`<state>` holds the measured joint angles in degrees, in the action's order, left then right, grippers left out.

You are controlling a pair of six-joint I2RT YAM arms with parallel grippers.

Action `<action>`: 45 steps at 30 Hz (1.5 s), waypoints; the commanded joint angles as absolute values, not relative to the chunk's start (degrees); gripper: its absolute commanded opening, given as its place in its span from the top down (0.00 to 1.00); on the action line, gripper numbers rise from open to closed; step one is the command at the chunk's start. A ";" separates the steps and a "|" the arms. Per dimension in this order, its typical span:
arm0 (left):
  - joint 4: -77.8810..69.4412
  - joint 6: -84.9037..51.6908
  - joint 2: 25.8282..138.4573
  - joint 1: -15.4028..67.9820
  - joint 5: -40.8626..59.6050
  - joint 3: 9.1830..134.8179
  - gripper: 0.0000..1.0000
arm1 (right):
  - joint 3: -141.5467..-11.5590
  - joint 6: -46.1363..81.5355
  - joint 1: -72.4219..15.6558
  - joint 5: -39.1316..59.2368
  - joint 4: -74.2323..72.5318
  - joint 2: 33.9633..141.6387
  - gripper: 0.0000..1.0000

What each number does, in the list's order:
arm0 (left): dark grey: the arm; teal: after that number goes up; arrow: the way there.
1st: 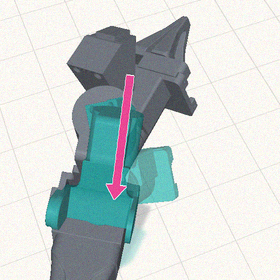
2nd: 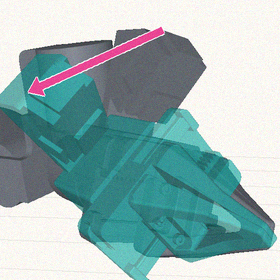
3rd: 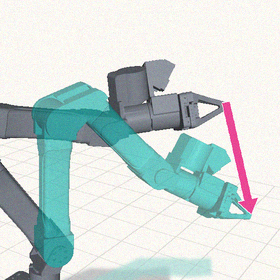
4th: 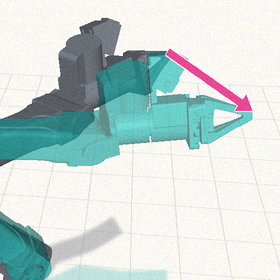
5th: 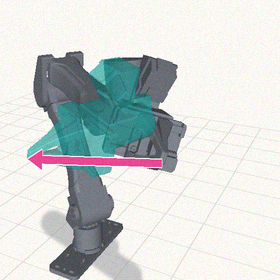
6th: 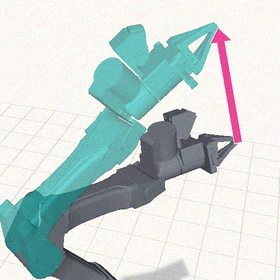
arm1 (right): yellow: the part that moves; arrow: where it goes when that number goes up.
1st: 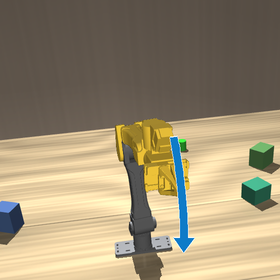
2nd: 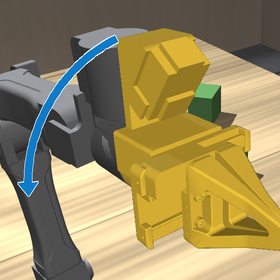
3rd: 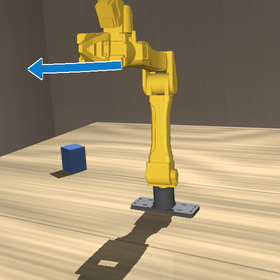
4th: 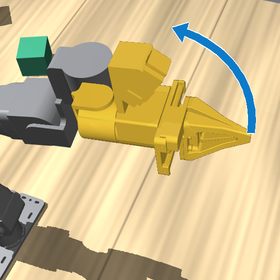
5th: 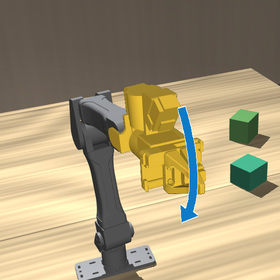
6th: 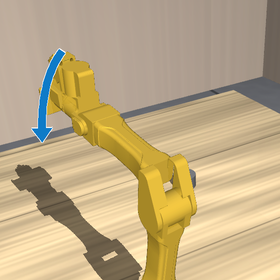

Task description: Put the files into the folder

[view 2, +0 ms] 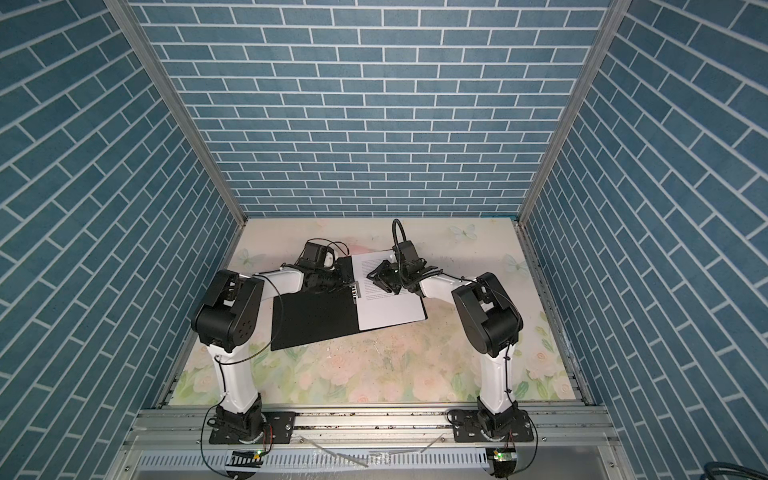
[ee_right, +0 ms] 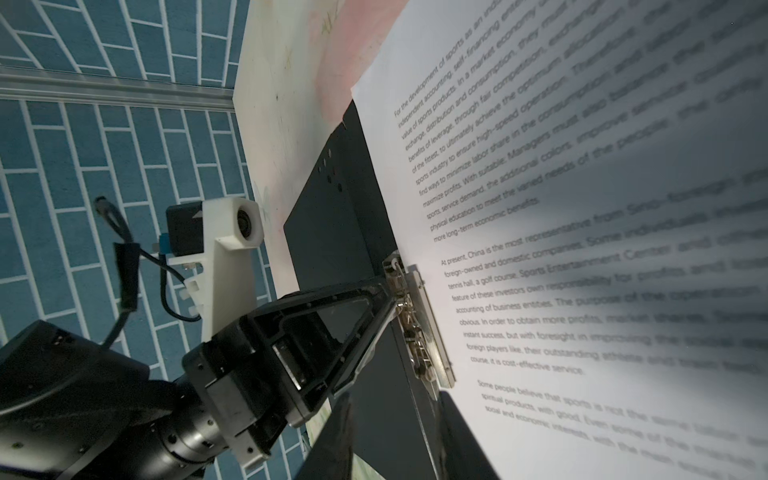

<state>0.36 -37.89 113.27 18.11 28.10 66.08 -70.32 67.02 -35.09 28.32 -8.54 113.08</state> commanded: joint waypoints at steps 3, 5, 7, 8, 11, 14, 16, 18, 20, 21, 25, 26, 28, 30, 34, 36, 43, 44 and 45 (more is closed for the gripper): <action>0.00 -38.93 114.96 18.88 27.86 66.12 0.80 | -74.00 73.18 -36.16 31.08 -12.40 115.19 0.68; -0.35 -39.36 114.96 19.16 27.77 65.91 0.81 | -74.00 74.77 -36.51 31.58 -13.61 115.80 0.69; -0.73 -39.79 115.02 19.33 27.71 65.66 0.81 | -74.18 76.10 -36.96 32.27 -14.57 116.31 0.70; -0.94 -39.94 115.05 19.33 27.73 65.49 0.82 | -74.29 76.81 -37.15 32.55 -15.07 116.53 0.70; -1.73 -40.25 115.12 19.51 28.03 65.03 0.83 | -74.68 78.04 -37.70 33.30 -15.71 117.06 0.71; -2.14 -40.24 115.18 19.51 28.39 64.79 0.84 | -75.19 78.69 -38.06 33.81 -15.61 117.49 0.72; -2.39 -40.18 115.13 19.51 28.47 64.69 0.84 | -75.23 79.54 -38.30 34.60 -15.75 117.77 0.72; -2.60 -40.07 115.14 19.51 28.56 64.54 0.84 | -75.07 80.35 -38.50 35.21 -15.76 117.93 0.72; -2.79 -40.04 115.14 19.51 28.63 64.48 0.84 | -74.84 80.81 -38.66 35.53 -15.83 117.86 0.73; -2.98 -40.15 115.11 19.51 28.65 64.46 0.84 | -74.62 80.94 -38.60 35.52 -15.80 117.80 0.73; -3.25 -40.16 115.39 19.58 28.83 64.42 0.85 | -74.43 81.42 -38.67 35.46 -15.89 117.93 0.74; -3.33 -40.25 115.49 19.53 28.87 64.42 0.85 | -74.31 81.64 -38.75 35.56 -16.08 118.08 0.74; -3.47 -40.29 115.59 19.58 28.92 64.42 0.85 | -74.44 82.13 -38.85 35.92 -16.47 118.38 0.75; -3.60 -40.41 115.64 19.59 28.92 64.42 0.85 | -74.44 82.72 -38.94 36.27 -17.12 118.73 0.75; -3.80 -40.38 115.72 19.62 28.97 64.42 0.85 | -74.44 83.31 -39.11 36.55 -17.68 119.30 0.76; -3.78 -40.43 115.75 19.66 29.02 64.42 0.85 | -74.44 83.74 -39.27 36.72 -18.18 119.62 0.77; -3.86 -40.43 116.10 19.67 29.09 64.37 0.85 | -73.91 84.29 -39.62 36.85 -18.54 119.74 0.78; -3.87 -40.37 116.08 19.65 29.09 64.33 0.85 | -73.75 84.44 -39.62 36.90 -18.67 119.67 0.78; -3.87 -40.43 116.10 19.60 29.04 64.34 0.85 | -73.60 84.51 -39.62 36.90 -18.80 119.62 0.78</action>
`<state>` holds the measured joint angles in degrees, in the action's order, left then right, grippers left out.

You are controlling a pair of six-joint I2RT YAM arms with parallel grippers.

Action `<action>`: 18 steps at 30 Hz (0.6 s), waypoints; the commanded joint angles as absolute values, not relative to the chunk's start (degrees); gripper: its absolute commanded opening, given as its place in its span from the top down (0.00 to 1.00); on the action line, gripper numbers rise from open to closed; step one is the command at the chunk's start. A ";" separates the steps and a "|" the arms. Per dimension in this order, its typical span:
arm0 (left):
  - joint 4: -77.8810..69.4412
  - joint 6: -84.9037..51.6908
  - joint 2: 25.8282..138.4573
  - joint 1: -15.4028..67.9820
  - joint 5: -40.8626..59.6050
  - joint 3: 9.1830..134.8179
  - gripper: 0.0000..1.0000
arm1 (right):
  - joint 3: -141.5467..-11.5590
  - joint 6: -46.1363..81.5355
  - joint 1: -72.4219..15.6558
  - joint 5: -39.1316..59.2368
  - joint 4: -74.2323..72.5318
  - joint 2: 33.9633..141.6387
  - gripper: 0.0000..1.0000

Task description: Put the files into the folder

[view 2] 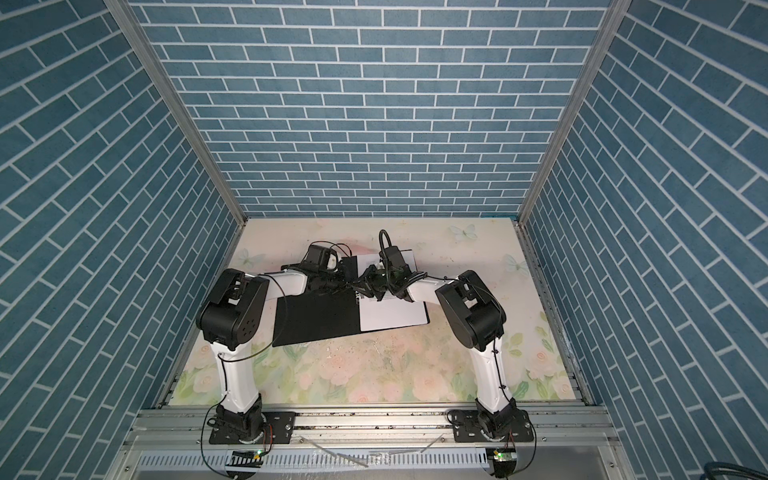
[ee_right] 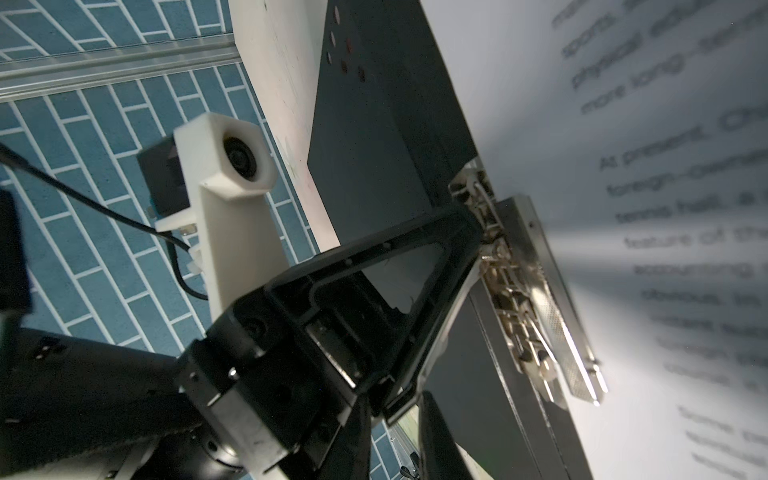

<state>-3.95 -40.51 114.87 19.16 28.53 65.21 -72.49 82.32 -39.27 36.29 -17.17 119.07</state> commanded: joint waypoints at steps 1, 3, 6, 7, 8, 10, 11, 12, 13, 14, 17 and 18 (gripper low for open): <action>-3.91 -40.39 116.08 19.68 29.00 64.29 0.85 | -73.50 84.55 -39.56 36.91 -18.89 119.53 0.78; -3.91 -40.38 116.06 19.62 29.00 64.32 0.85 | -73.45 84.59 -39.57 36.96 -18.89 119.44 0.79; -3.85 -40.41 116.05 19.61 28.96 64.40 0.85 | -73.32 84.72 -39.60 37.08 -18.84 119.57 0.79; -3.87 -40.41 116.02 19.68 28.92 64.42 0.85 | -73.22 84.77 -39.55 37.08 -18.90 119.62 0.80; -3.87 -40.42 116.02 19.62 28.92 64.42 0.85 | -73.06 84.81 -39.60 37.03 -18.98 119.60 0.80; -3.87 -40.35 116.02 19.69 28.89 64.42 0.85 | -72.67 84.81 -39.55 37.00 -18.99 119.48 0.81; -3.87 -40.35 116.10 19.62 28.86 64.41 0.85 | -72.53 84.81 -39.56 36.92 -19.16 119.46 0.81; -3.85 -40.34 116.10 19.69 28.91 64.33 0.85 | -72.35 84.86 -39.55 36.90 -19.15 119.39 0.81; -3.94 -40.34 116.18 19.69 28.91 64.34 0.86 | -72.18 84.87 -39.60 36.89 -19.15 119.31 0.81; -3.95 -40.34 116.24 19.65 28.92 64.29 0.86 | -71.99 84.89 -39.61 36.87 -19.22 119.19 0.81; -4.04 -40.38 116.19 19.66 28.92 64.16 0.86 | -71.64 84.86 -39.56 36.91 -19.25 118.98 0.82; -4.04 -40.42 116.20 19.66 28.92 64.16 0.86 | -71.55 84.88 -39.56 36.88 -19.25 119.00 0.82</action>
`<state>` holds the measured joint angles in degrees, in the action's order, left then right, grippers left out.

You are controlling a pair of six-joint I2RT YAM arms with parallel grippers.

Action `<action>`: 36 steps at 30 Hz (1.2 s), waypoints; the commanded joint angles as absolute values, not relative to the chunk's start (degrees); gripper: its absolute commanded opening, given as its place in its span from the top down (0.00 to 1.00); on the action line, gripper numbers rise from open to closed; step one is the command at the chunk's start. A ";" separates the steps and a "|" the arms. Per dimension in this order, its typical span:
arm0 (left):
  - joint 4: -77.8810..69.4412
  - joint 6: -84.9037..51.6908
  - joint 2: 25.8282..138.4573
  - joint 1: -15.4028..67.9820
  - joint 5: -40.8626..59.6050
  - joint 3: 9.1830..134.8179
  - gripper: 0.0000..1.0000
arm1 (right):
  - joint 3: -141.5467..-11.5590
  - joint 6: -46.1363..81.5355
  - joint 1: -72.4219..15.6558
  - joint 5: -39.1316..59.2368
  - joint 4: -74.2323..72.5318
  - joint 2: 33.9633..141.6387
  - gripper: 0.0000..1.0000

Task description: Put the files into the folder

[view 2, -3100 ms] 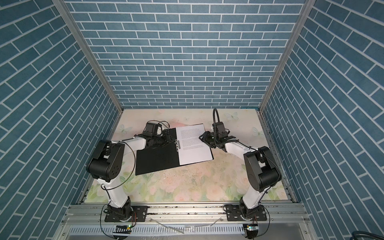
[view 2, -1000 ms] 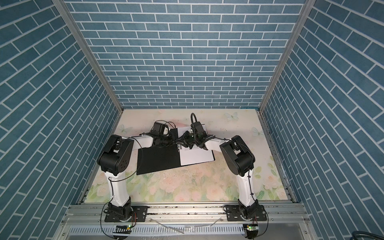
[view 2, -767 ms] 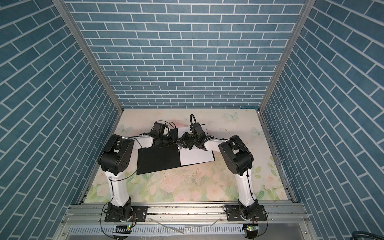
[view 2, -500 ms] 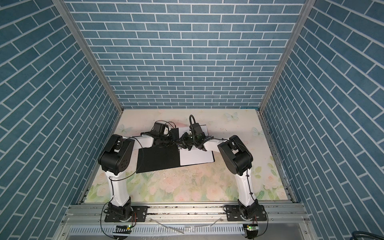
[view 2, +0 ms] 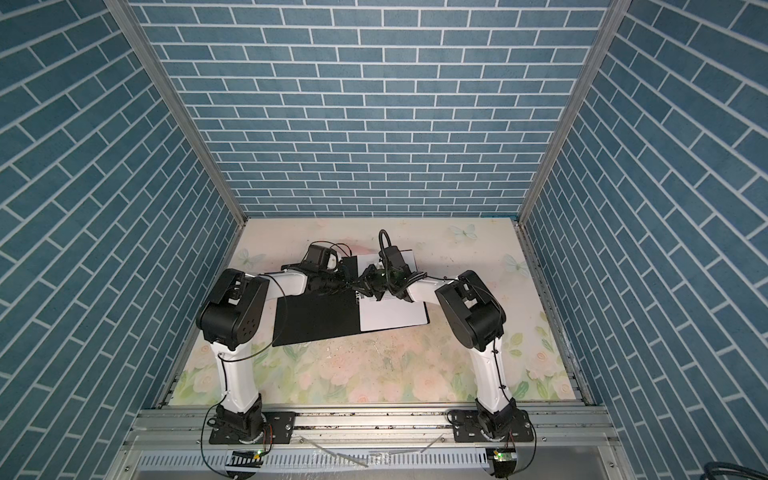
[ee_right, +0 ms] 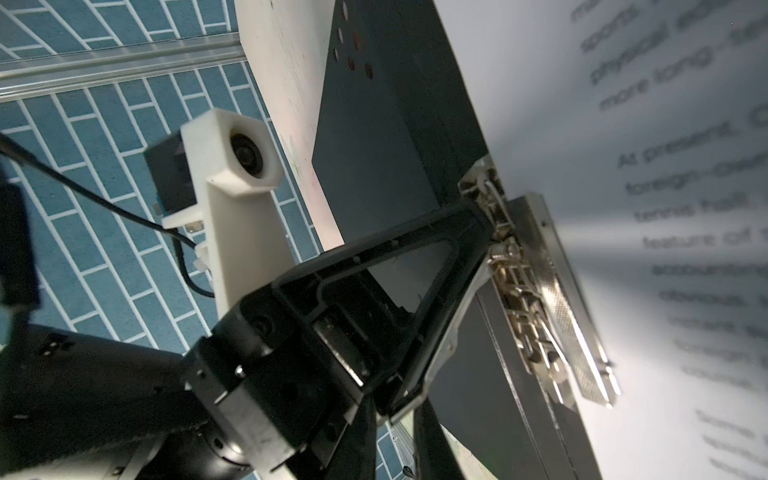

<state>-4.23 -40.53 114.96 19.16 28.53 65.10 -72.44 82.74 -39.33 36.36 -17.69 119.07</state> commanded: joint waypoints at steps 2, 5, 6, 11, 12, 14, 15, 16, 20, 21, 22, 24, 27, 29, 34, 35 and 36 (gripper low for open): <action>-4.10 -40.34 116.08 19.60 28.92 64.09 0.86 | -71.28 84.90 -39.55 36.88 -19.32 118.92 0.82; -4.05 -40.29 116.02 19.60 28.83 63.99 0.86 | -70.71 84.90 -39.56 36.91 -19.50 118.72 0.82; -4.09 -40.26 115.93 19.66 28.87 63.98 0.86 | -70.59 84.91 -39.55 36.79 -19.50 118.66 0.82; -4.39 -40.32 115.93 19.62 28.92 63.81 0.86 | -69.90 84.99 -39.57 36.64 -19.60 118.39 0.79; -4.40 -40.29 115.93 19.66 28.92 63.80 0.86 | -69.73 84.99 -39.60 36.65 -19.67 118.32 0.78; -4.48 -40.27 115.84 19.60 28.96 63.75 0.86 | -69.43 85.17 -39.60 36.56 -19.65 118.25 0.78; -4.48 -40.32 115.84 19.60 28.93 63.74 0.86 | -69.26 85.25 -39.50 36.42 -19.84 118.22 0.77; -4.48 -40.33 115.84 19.68 28.97 63.72 0.86 | -69.13 85.34 -39.47 36.47 -20.04 118.21 0.77; -4.75 -40.34 115.84 19.64 29.01 63.54 0.86 | -69.08 85.52 -39.46 36.42 -20.30 118.21 0.78; -4.79 -40.32 115.84 19.67 29.07 63.54 0.86 | -69.00 85.60 -39.44 36.43 -20.30 118.19 0.78; -4.83 -40.34 115.87 19.64 29.09 63.47 0.86 | -68.91 85.69 -39.46 36.41 -20.42 118.21 0.78; -5.01 -40.34 115.89 19.59 29.09 63.37 0.86 | -68.91 85.95 -39.46 36.47 -20.74 118.28 0.79; -5.09 -40.41 115.93 19.59 29.18 63.37 0.86 | -68.57 86.21 -39.46 36.39 -21.06 118.20 0.81; -5.19 -40.26 115.98 19.60 29.18 63.28 0.86 | -68.25 86.31 -39.46 36.39 -21.36 118.10 0.82; -5.36 -40.43 115.93 19.59 29.23 63.19 0.87 | -67.29 86.69 -39.46 36.46 -22.21 117.86 0.83; -5.45 -40.39 115.97 19.61 29.20 63.11 0.87 | -67.00 86.92 -39.44 36.47 -22.53 117.94 0.84; -5.47 -40.39 115.93 19.55 29.18 63.11 0.87 | -66.72 87.12 -39.46 36.52 -23.04 117.95 0.84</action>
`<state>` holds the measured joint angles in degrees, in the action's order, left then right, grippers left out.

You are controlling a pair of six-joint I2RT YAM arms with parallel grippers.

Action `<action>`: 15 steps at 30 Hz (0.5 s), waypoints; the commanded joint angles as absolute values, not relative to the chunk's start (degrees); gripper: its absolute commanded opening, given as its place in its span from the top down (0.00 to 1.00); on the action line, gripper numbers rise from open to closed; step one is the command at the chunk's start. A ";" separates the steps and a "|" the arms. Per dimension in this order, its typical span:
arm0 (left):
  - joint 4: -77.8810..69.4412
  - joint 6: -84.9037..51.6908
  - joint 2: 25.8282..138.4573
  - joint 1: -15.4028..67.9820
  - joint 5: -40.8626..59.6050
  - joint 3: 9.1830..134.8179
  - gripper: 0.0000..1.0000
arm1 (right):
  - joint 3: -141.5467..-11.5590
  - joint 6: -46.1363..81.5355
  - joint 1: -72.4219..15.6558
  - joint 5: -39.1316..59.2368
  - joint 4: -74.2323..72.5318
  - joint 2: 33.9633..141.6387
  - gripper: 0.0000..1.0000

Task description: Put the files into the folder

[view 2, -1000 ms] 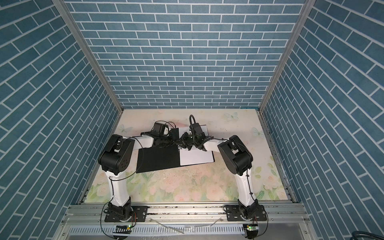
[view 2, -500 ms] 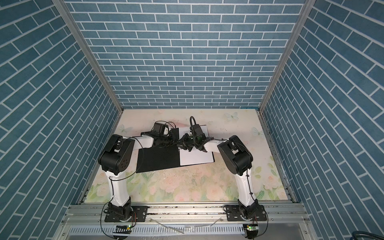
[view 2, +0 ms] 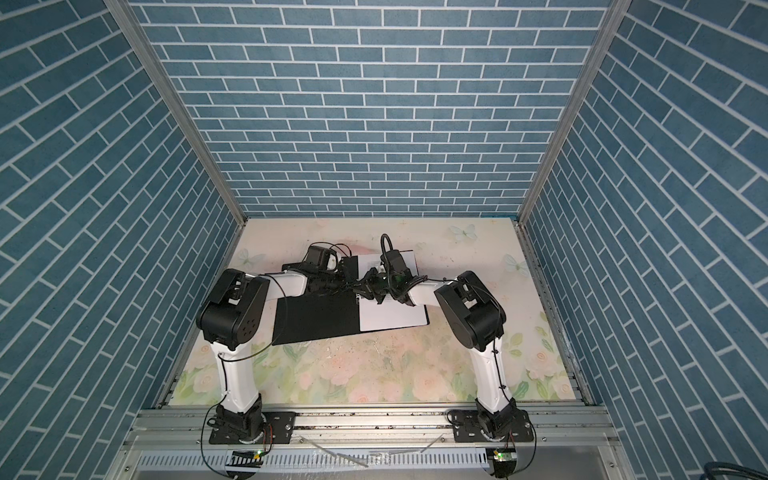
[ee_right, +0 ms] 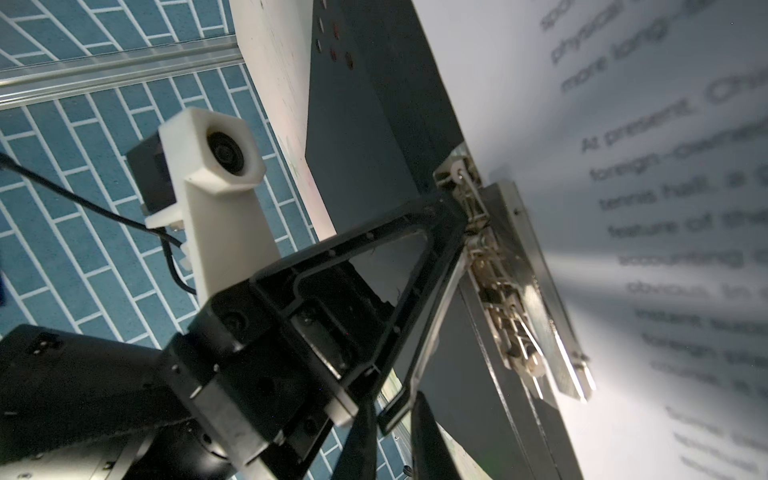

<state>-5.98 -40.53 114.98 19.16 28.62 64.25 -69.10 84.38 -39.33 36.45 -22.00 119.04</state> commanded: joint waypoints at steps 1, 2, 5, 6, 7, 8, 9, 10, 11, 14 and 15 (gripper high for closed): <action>-5.45 -40.41 115.84 19.60 29.22 63.02 0.87 | -66.51 87.27 -39.46 36.45 -23.29 117.94 0.84; -5.45 -40.42 115.84 19.63 29.18 63.02 0.87 | -66.35 87.32 -39.46 36.52 -23.48 117.95 0.85; -5.49 -40.33 115.86 19.60 29.18 63.02 0.87 | -65.52 87.28 -39.46 36.65 -23.74 117.77 0.87; -5.48 -40.34 115.86 19.56 29.26 63.02 0.87 | -65.25 87.28 -39.44 36.64 -23.81 117.69 0.88; -5.54 -40.34 115.93 19.60 29.27 63.02 0.87 | -64.93 87.28 -39.46 36.55 -23.90 117.62 0.88; -5.60 -40.34 115.97 19.54 29.35 63.02 0.87 | -64.52 87.27 -39.46 36.52 -24.09 117.52 0.89; -5.62 -40.32 115.93 19.59 29.36 63.02 0.87 | -64.07 87.28 -39.46 36.56 -24.18 117.43 0.89; -5.62 -40.33 115.97 19.60 29.36 63.02 0.87 | -63.78 87.28 -39.46 36.49 -24.40 117.27 0.89; -5.55 -40.32 116.02 19.58 29.36 63.10 0.87 | -63.33 87.28 -39.46 36.42 -24.53 117.16 0.91; -5.54 -40.25 116.24 19.56 29.53 63.19 0.87 | -61.89 87.28 -39.46 36.38 -25.19 116.88 0.93; -5.54 -40.25 116.33 19.59 29.53 63.19 0.87 | -61.29 87.17 -39.44 36.33 -25.40 116.81 0.94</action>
<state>-6.35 -40.53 114.98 19.16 28.84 64.07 -64.25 85.73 -39.33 36.95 -26.09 118.06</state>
